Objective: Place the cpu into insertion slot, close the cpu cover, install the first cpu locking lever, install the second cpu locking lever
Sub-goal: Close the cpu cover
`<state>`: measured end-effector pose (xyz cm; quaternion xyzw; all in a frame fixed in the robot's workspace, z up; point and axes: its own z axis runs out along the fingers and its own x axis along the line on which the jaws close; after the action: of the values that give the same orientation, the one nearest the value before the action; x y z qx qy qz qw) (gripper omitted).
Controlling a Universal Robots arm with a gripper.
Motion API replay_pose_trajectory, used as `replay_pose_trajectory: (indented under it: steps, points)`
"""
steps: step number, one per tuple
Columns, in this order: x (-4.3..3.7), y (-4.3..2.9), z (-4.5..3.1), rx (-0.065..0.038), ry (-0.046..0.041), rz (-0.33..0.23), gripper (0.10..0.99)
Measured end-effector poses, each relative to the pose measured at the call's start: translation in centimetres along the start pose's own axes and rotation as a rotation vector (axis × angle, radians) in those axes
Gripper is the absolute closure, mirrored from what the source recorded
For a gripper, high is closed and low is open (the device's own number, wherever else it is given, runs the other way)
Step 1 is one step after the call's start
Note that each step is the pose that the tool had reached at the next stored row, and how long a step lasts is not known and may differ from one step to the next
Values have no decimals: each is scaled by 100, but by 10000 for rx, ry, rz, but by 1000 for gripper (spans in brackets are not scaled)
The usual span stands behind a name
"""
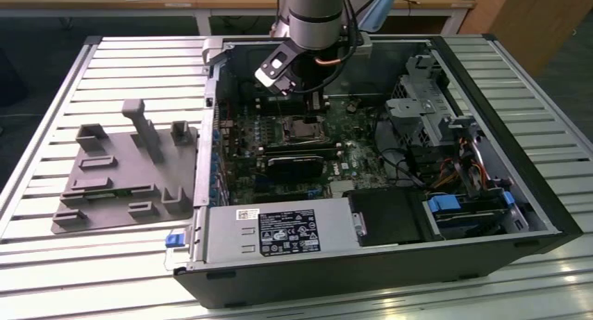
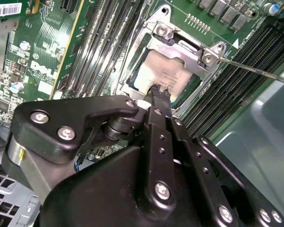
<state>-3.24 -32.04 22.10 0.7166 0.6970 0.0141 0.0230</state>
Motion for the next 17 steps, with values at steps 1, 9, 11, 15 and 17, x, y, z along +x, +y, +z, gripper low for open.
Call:
replay_pose_trajectory:
  steps: [1, 9, 11, 15, 17]
  points:
    - [0, 0, 0, 0, 0, 0, 984]
    - [0, 0, 6, -12, 52, -969, 984]
    - [0, 0, 9, -17, 70, -1329, 984]
    - [0, 0, 14, -25, 108, -2059, 984]
    - [0, 0, 17, -29, 127, -2418, 984]
